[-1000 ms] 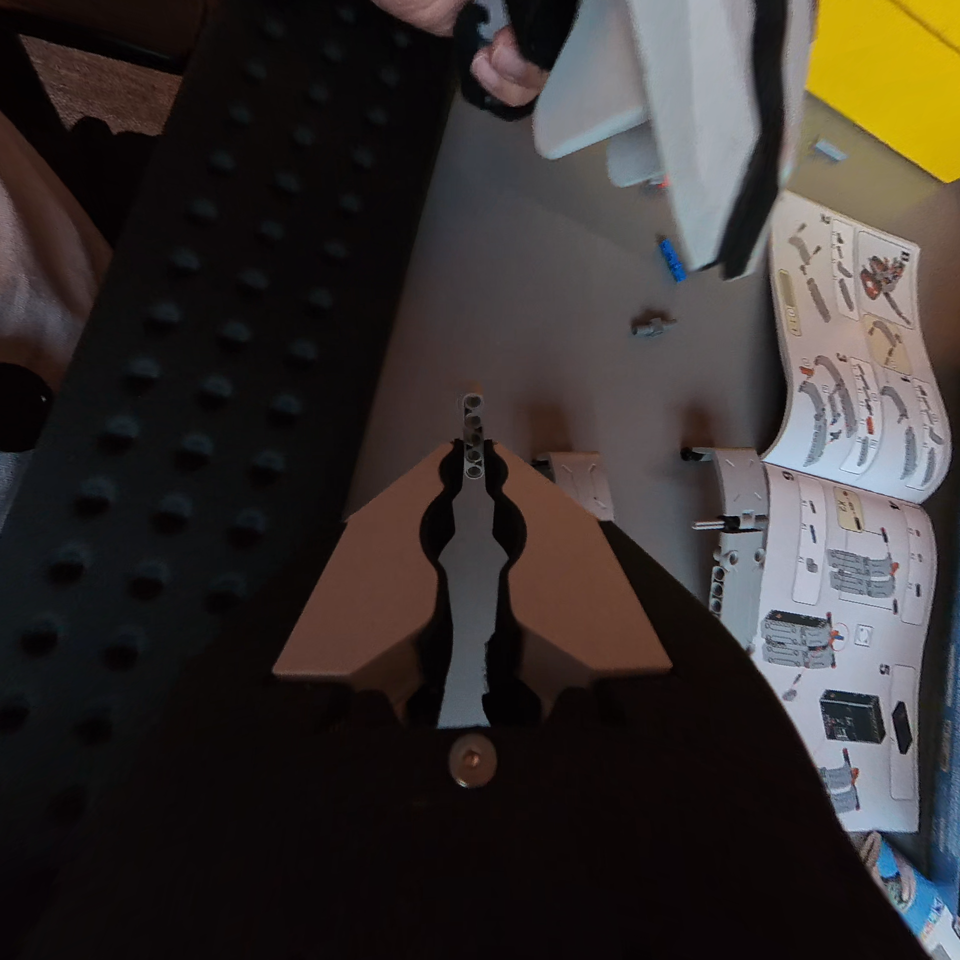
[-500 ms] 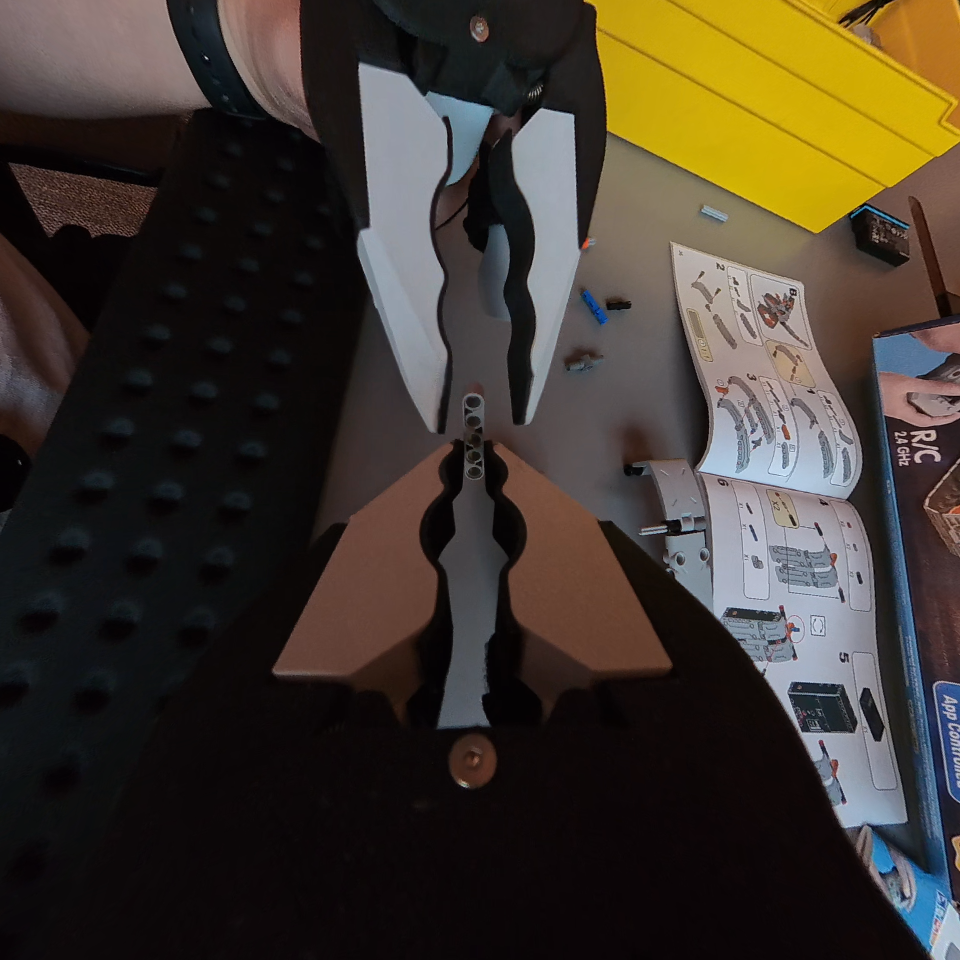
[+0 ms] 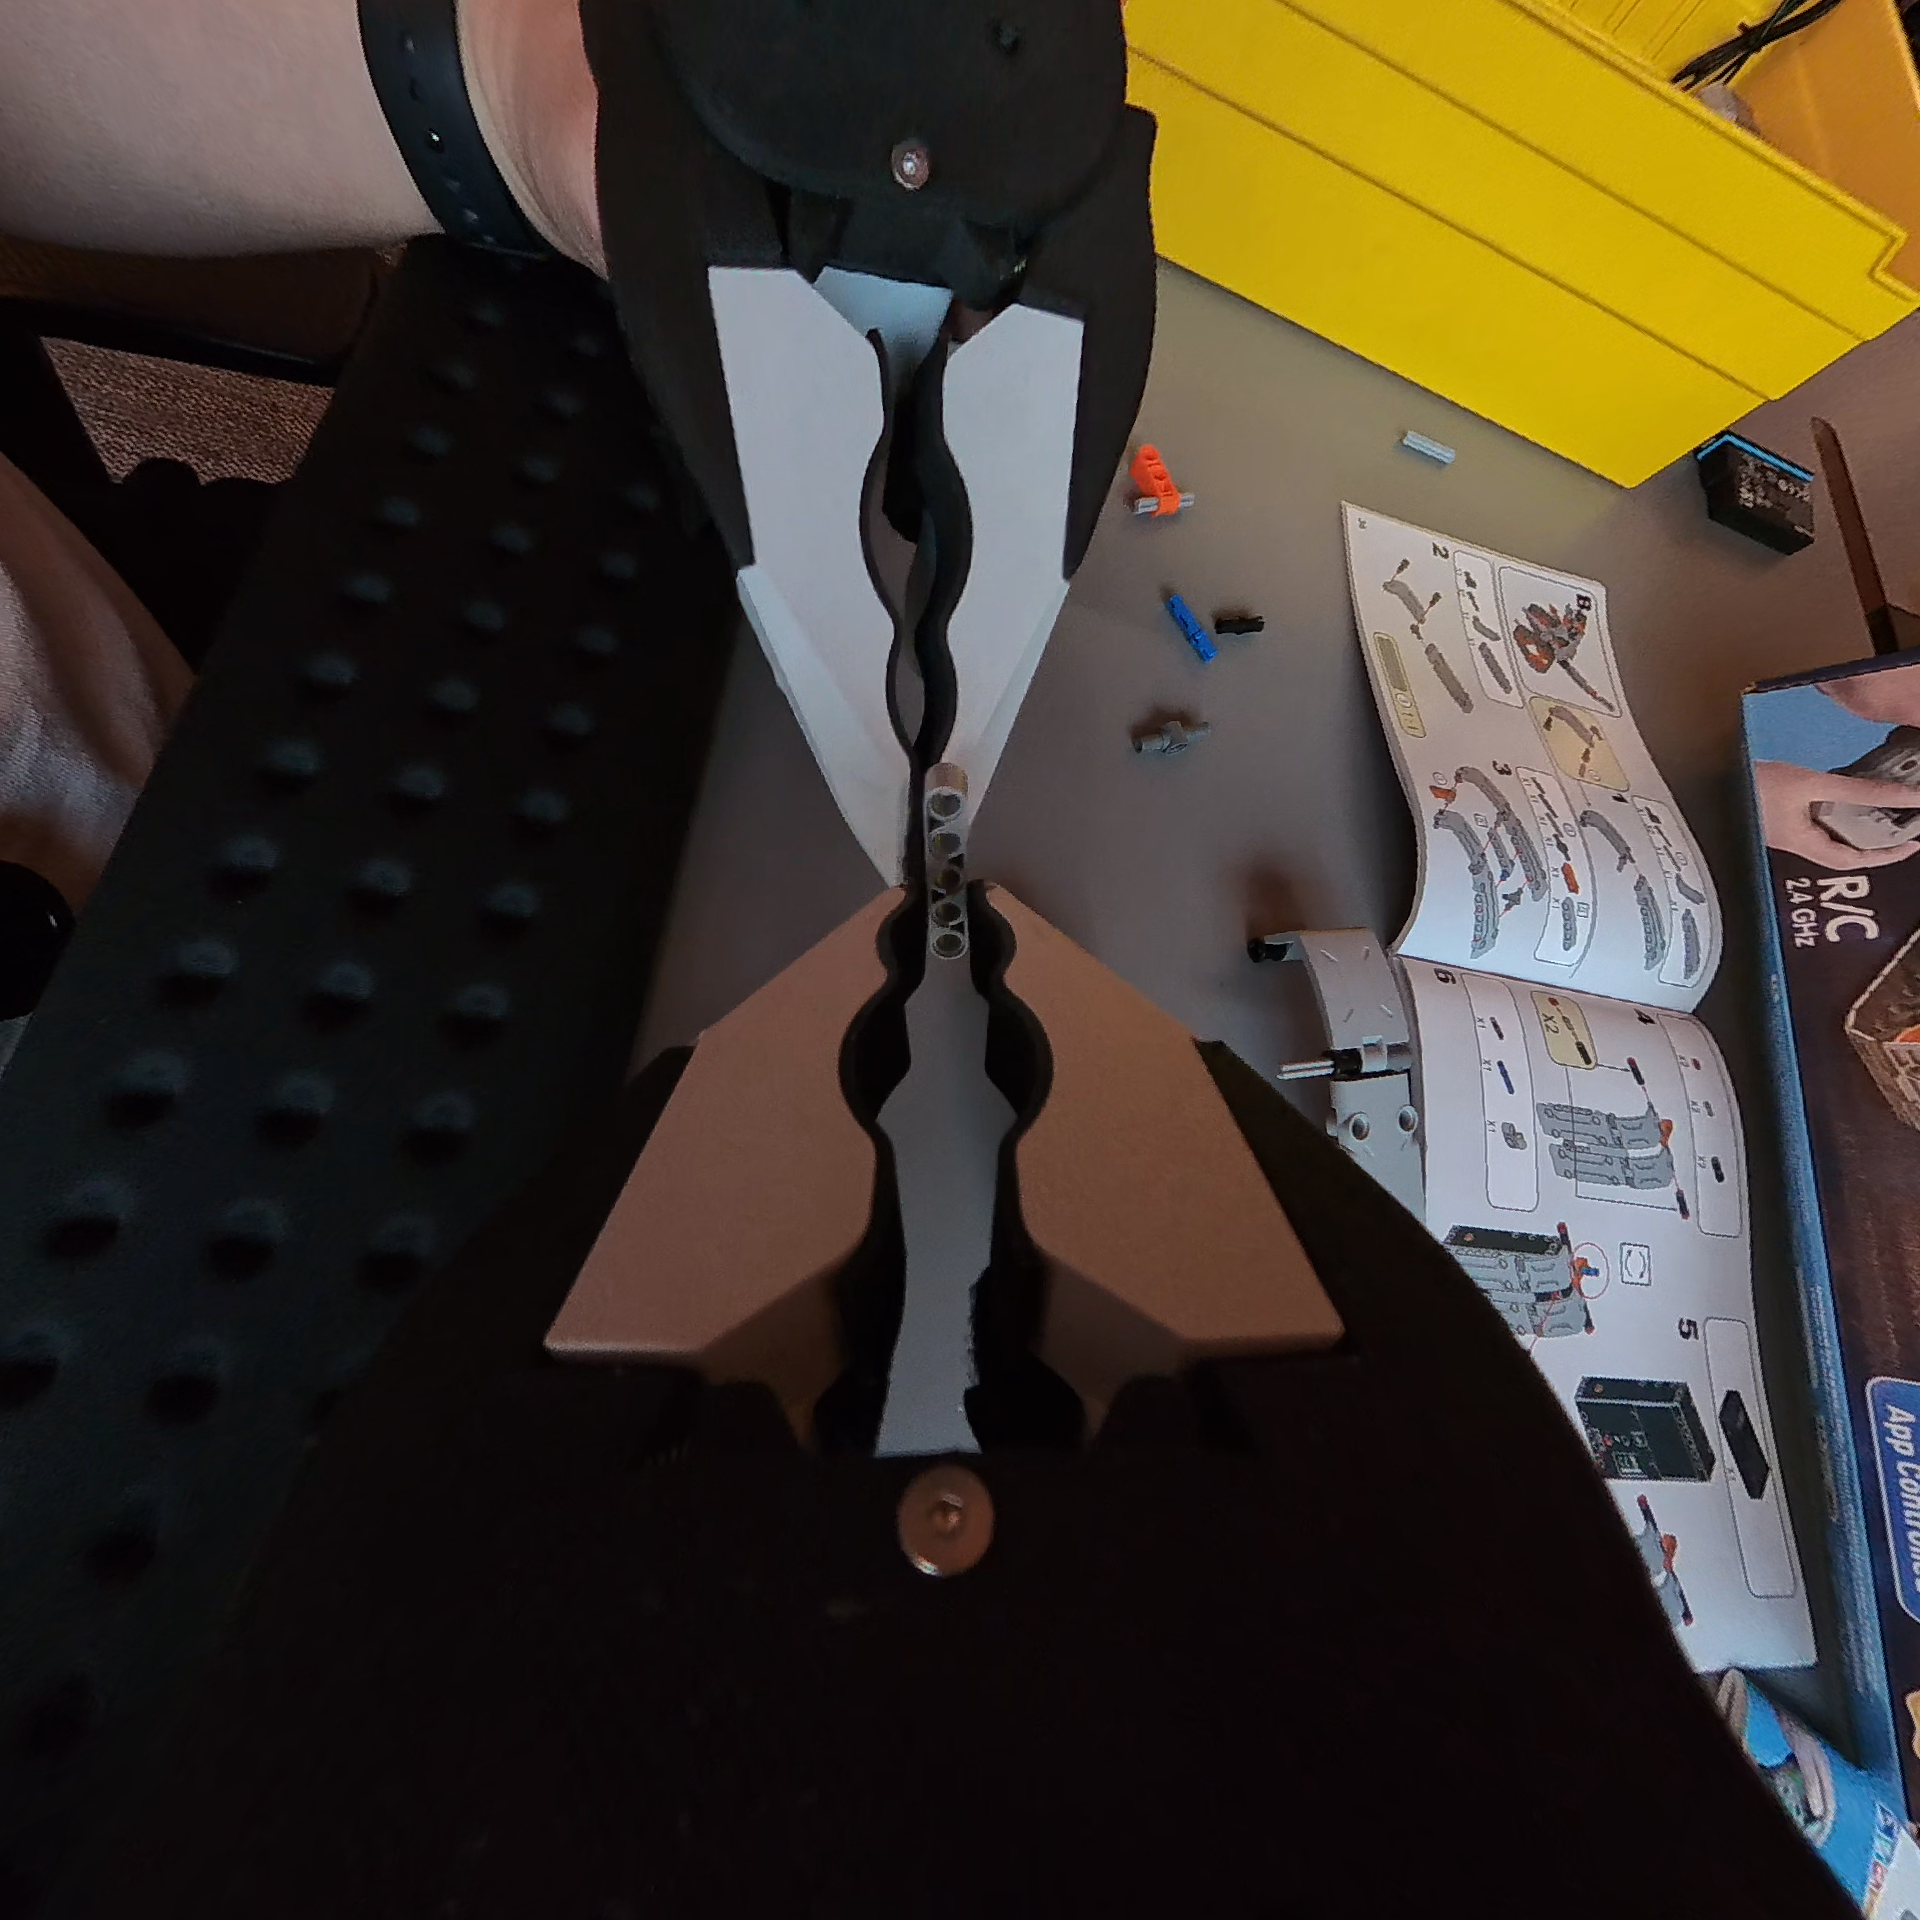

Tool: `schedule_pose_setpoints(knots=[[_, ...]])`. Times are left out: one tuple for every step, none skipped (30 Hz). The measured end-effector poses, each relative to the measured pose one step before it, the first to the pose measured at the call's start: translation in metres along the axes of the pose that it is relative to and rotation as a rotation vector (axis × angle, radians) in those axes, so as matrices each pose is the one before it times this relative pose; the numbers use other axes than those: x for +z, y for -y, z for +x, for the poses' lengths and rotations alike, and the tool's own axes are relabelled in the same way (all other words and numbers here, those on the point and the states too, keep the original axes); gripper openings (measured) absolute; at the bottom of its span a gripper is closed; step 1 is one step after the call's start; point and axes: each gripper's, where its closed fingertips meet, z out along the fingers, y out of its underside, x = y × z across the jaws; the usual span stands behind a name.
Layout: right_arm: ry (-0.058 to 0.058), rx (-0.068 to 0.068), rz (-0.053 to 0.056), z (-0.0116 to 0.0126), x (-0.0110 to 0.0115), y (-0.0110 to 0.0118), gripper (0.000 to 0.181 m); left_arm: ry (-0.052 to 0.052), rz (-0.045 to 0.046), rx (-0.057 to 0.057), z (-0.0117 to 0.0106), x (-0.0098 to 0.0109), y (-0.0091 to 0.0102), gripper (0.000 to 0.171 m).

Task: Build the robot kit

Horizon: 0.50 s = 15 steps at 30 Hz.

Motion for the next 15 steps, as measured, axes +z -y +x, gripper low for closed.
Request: schedule_pose_setpoints(knots=[[-0.0019, -0.0008, -0.0040, 0.00031, 0.00006, -0.00081, 0.007, 0.0024, -0.00682, 0.0038, -0.00005, 0.00068, -0.00097, 0.000], [-0.0024, -0.0031, -0.0051, 0.00025, 0.00023, -0.00077, 0.007, 0.0050, -0.00307, 0.0030, -0.00045, 0.00045, -0.00037, 0.000], [-0.0019, -0.0043, -0.0041, 0.00001, 0.00040, -0.00072, 0.007, 0.0068, 0.00174, 0.0009, -0.00092, 0.00010, 0.00024, 0.004], [-0.0010, -0.0044, -0.0046, -0.00036, 0.00041, -0.00052, 0.007, 0.0074, 0.00586, -0.0028, -0.00130, -0.00023, 0.00090, 0.010], [-0.0022, -0.0061, -0.0060, -0.00042, 0.00033, -0.00040, 0.007, 0.0054, 0.00863, -0.0073, -0.00149, -0.00030, 0.00133, 0.017], [-0.0046, -0.0094, -0.0057, -0.00029, 0.00049, -0.00031, 0.007, 0.0013, 0.00900, -0.0128, -0.00130, -0.00039, 0.00142, 0.024], [-0.0039, -0.0115, -0.0024, -0.00047, 0.00046, 0.00032, 0.007, -0.0016, 0.00778, -0.0167, -0.00108, -0.00058, 0.00110, 0.029], [-0.0012, -0.0101, 0.0012, -0.00094, 0.00063, 0.00077, 0.007, -0.0037, 0.00829, -0.0148, -0.00060, -0.00100, 0.00122, 0.030], [-0.0028, -0.0075, 0.0028, -0.00046, 0.00060, 0.00097, 0.007, -0.0067, 0.00641, -0.0064, 0.00038, -0.00110, 0.00089, 0.028], [-0.0084, -0.0060, 0.0042, 0.00072, -0.00001, 0.00102, 0.007, -0.0075, 0.00343, 0.0027, 0.00133, -0.00080, 0.00039, 0.023], [-0.0051, -0.0039, 0.0027, 0.00058, -0.00018, 0.00054, 0.007, -0.0077, 0.00217, 0.0093, 0.00212, -0.00020, 0.00044, 0.017], [-0.0015, 0.0008, 0.0021, 0.00054, -0.00015, -0.00002, 0.007, -0.0063, -0.00076, 0.0134, 0.00251, 0.00028, 0.00004, 0.011], [0.0030, 0.0048, -0.0006, -0.00003, 0.00008, -0.00076, 0.007, 0.0001, -0.00443, 0.0152, 0.00173, 0.00063, -0.00036, 0.008], [0.0035, 0.0051, -0.0025, -0.00002, 0.00047, -0.00102, 0.007, 0.0076, -0.00665, 0.0144, 0.00024, 0.00070, -0.00083, 0.008], [0.0009, 0.0015, -0.0033, 0.00001, 0.00037, -0.00103, 0.007, 0.0078, -0.00626, 0.0106, -0.00026, 0.00061, -0.00082, 0.006]])
